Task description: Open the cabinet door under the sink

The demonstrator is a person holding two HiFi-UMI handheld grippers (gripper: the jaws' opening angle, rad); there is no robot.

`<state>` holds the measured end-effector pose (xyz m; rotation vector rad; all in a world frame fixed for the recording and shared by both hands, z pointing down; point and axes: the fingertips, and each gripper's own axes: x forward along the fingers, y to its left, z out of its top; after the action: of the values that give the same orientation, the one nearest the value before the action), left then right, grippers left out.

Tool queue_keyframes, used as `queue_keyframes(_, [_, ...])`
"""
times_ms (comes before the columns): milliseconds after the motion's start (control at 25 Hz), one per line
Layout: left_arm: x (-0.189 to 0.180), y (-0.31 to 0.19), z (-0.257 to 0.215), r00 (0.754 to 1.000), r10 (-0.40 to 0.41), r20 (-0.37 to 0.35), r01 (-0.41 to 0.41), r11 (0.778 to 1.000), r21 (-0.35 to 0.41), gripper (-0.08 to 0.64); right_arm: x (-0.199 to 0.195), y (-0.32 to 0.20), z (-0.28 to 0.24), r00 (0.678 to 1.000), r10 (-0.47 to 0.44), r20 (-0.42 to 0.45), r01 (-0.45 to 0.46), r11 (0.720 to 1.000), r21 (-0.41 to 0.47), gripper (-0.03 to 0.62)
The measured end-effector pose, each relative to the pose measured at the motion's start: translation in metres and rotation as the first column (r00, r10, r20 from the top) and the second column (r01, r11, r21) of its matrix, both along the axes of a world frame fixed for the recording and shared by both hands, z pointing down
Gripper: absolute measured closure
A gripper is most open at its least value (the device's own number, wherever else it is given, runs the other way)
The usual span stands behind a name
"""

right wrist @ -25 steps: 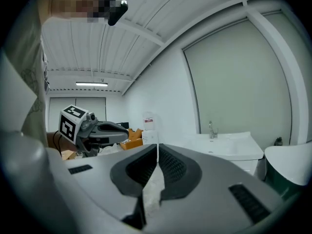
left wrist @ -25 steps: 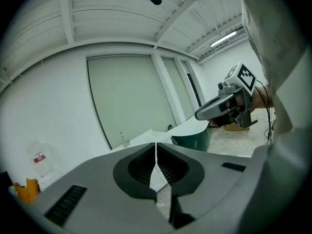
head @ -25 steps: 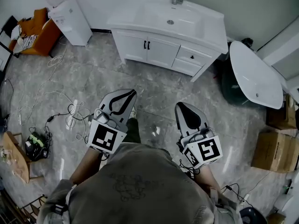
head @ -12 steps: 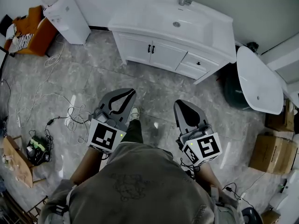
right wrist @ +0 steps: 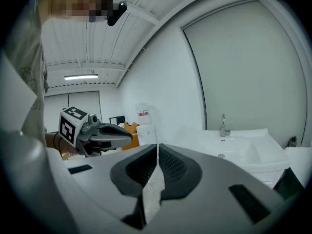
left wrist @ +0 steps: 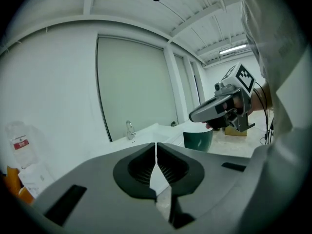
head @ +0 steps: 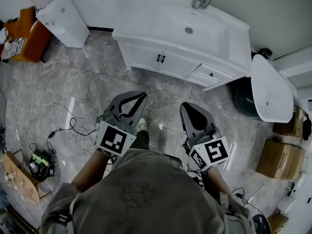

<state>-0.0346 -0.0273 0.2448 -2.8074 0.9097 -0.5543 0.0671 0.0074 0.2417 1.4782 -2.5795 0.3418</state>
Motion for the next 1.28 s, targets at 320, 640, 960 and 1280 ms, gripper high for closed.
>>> queue_keyframes(320, [-0.006, -0.067, 0.022, 0.996, 0.094, -0.003, -0.094, 0.995, -0.021, 0.537, -0.019, -0.069, 0.021, 0.995, -0.004, -0.096, 0.002, 1.0, -0.022, 0.56])
queue_keyframes(640, [0.003, -0.127, 0.071, 0.998, 0.058, -0.016, -0.059, 0.997, -0.059, 0.536, -0.012, -0.129, 0.06, 0.991, 0.023, -0.128, -0.029, 0.998, -0.047, 0.559])
queue_keyframes(960, [0.025, -0.185, 0.112, 0.998, 0.003, -0.064, -0.009, 0.995, -0.096, 0.421, 0.005, -0.184, 0.116, 0.996, 0.028, -0.082, -0.037, 0.993, -0.112, 0.558])
queue_keyframes(1280, [0.048, -0.233, 0.18, 0.994, -0.046, -0.095, 0.038, 0.995, -0.09, 0.408, 0.027, -0.223, 0.17, 0.995, 0.075, -0.06, -0.082, 0.987, -0.139, 0.56])
